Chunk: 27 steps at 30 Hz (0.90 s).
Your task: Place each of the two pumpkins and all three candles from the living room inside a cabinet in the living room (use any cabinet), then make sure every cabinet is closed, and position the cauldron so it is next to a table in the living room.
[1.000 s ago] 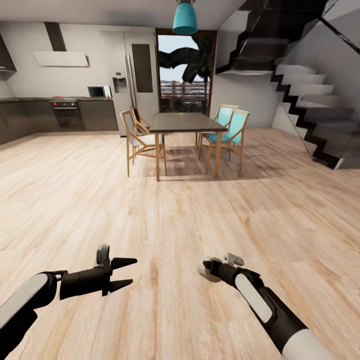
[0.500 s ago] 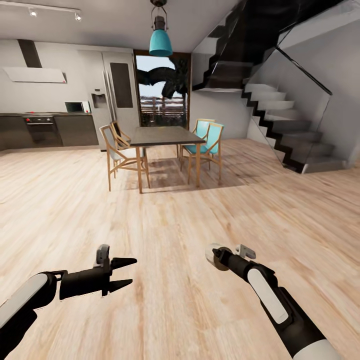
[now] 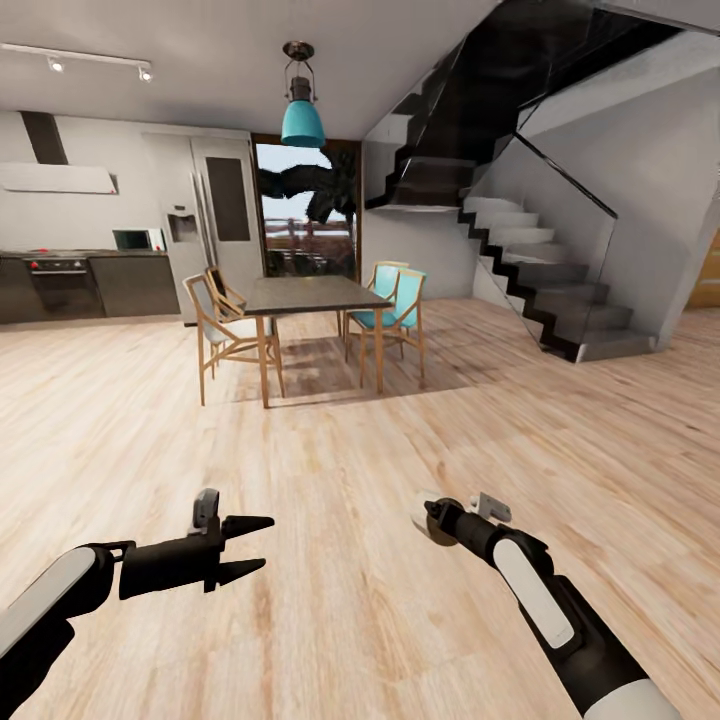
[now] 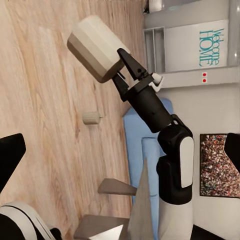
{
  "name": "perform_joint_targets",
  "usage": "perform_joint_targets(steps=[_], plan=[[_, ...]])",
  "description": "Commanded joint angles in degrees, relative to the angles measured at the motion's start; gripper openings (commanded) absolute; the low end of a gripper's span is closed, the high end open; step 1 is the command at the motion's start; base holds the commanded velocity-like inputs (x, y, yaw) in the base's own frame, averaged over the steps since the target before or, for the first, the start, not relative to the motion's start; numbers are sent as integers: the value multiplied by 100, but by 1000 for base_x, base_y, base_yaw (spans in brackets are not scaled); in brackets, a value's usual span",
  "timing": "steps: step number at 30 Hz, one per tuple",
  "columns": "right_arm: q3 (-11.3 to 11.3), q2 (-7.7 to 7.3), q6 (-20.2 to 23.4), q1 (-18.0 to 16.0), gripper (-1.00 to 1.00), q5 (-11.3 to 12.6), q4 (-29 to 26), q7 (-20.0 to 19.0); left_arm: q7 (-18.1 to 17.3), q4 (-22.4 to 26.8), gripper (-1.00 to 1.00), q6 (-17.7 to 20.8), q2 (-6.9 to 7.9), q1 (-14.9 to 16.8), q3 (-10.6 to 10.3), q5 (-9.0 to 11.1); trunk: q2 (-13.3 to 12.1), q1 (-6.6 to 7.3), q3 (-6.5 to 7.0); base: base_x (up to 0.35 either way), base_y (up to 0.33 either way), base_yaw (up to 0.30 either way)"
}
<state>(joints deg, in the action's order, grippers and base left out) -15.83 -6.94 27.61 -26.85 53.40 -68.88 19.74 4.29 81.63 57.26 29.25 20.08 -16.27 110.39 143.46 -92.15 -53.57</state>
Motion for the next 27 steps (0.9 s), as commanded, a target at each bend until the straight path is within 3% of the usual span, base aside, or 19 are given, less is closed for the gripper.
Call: perform_joint_targets(steps=[1,4,6,10,18,27], plan=[[-14,-2,20,-4,-100,57,-6,63,45,2,100,4,4,4,-7,54,1,3,17,0,0,-2],[-6,-31,84,64,-100,71,42,63,45,2,100,4,2,4,-8,50,-3,11,83,0,0,0],[49,-49,181,412,-100,141,70,39,49,2,100,4,2,4,-8,44,-6,16,124,0,0,11],[75,-66,183,646,-100,170,109,21,53,2,100,4,-13,4,-27,24,-11,27,185,0,0,15],[80,-70,62,714,-100,137,699,-18,63,2,100,0,-42,4,-49,9,-22,47,290,0,0,1],[79,-71,-163,716,-100,145,943,-178,60,5,100,-2,-56,4,-67,9,-381,244,419,0,0,-28]])
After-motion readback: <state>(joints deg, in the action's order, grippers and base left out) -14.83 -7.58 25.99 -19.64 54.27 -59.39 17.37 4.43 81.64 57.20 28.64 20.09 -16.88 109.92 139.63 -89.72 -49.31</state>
